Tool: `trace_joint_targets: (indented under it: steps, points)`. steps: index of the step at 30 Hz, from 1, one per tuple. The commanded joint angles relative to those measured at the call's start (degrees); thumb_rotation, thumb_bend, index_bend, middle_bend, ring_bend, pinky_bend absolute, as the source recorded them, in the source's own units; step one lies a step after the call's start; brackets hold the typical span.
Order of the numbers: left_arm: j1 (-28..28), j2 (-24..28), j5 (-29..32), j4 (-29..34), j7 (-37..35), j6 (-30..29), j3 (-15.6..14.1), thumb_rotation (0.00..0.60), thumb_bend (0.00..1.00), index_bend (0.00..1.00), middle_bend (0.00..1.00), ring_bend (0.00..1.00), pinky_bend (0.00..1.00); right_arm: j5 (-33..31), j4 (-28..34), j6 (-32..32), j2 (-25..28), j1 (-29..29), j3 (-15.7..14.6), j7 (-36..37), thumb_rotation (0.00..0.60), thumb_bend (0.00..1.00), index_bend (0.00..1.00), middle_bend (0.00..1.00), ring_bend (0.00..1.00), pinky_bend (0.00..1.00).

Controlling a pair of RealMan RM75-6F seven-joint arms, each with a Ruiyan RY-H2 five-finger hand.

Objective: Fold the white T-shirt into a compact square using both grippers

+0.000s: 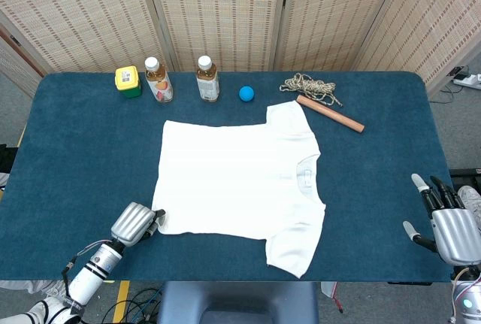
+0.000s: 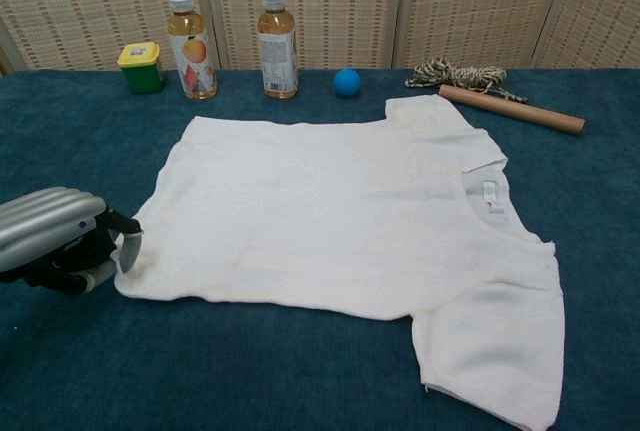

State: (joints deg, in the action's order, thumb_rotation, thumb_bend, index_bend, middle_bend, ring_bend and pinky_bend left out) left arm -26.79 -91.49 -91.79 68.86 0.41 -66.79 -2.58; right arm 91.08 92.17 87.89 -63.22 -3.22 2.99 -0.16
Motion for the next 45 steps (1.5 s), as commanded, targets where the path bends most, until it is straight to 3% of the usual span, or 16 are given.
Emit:
trace_joint_targets:
  steps: [1, 5, 9, 12, 15, 19, 33, 37, 45]
  points:
    - [0.4, 0.13, -0.11, 0.63, -0.8, -1.2, 0.19, 0.6, 0.59, 0.61, 0.95, 0.85, 1.0, 3.2, -0.43, 0.15, -0.85, -1.19, -0.65, 0.36, 0.6, 0.3, 0.01, 0.26, 0.23, 0.25]
    - [0.62, 0.66, -0.28, 1.84, -1.22, -1.88, 0.13, 0.6, 0.59, 0.61, 0.95, 0.85, 1.0, 7.27, -0.7, -1.94, -1.36, -3.22, -2.14, 0.2, 0.6, 0.3, 0.03, 0.3, 0.28, 0.29]
    - [0.66, 1.28, -0.4, 2.99, -0.83, -2.08, 0.05, 0.6, 0.59, 0.61, 0.95, 0.86, 1.0, 12.16, -0.82, -5.72, -1.3, -6.29, -4.1, -0.88, 0.6, 0.3, 0.08, 0.36, 0.4, 0.44]
    - [0.77, 1.48, -0.34, 3.67, -0.62, -2.24, 0.05, 0.6, 0.59, 0.61, 0.95, 0.86, 1.0, 14.23, -1.47, -8.78, -1.94, -8.31, -5.0, -3.02, 0.6, 0.3, 0.12, 0.48, 0.58, 0.66]
    - [0.99, 1.6, -0.15, 4.22, -0.52, -2.45, 0.06, 0.6, 0.59, 0.6, 0.95, 0.86, 1.0, 14.04, -2.91, -11.88, -3.82, -9.86, -5.35, -4.15, 0.6, 0.3, 0.2, 0.67, 0.79, 0.86]
    - [1.36, 1.67, -0.03, 4.39, -0.46, -2.77, -0.07, 0.6, 0.59, 0.6, 0.95, 0.86, 1.0, 13.49, -5.4, -15.33, -6.71, -11.6, -5.85, -4.65, 0.6, 0.3, 0.29, 0.81, 0.92, 0.96]
    - [2.07, 1.79, 0.65, 4.54, -0.61, -2.77, -0.16, 0.6, 0.59, 0.59, 0.95, 0.86, 1.0, 12.2, -15.66, -18.79, -15.94, -14.96, -6.68, -2.51, 0.6, 0.23, 0.46, 0.9, 0.98, 1.0]
    - [2.02, 1.65, 0.86, 4.42, -0.63, -2.49, -0.02, 0.6, 0.58, 0.58, 0.95, 0.86, 1.0, 11.92, -19.17, -17.85, -19.0, -15.31, -6.5, -1.81, 0.6, 0.16, 0.51, 0.92, 0.98, 1.0]
    - [1.95, 1.41, 1.08, 4.22, -0.81, -2.14, 0.13, 0.6, 0.58, 0.58, 0.95, 0.86, 1.0, 10.77, -23.57, -18.53, -22.68, -16.42, -6.64, -1.32, 0.6, 0.2, 0.52, 0.93, 0.98, 1.0]
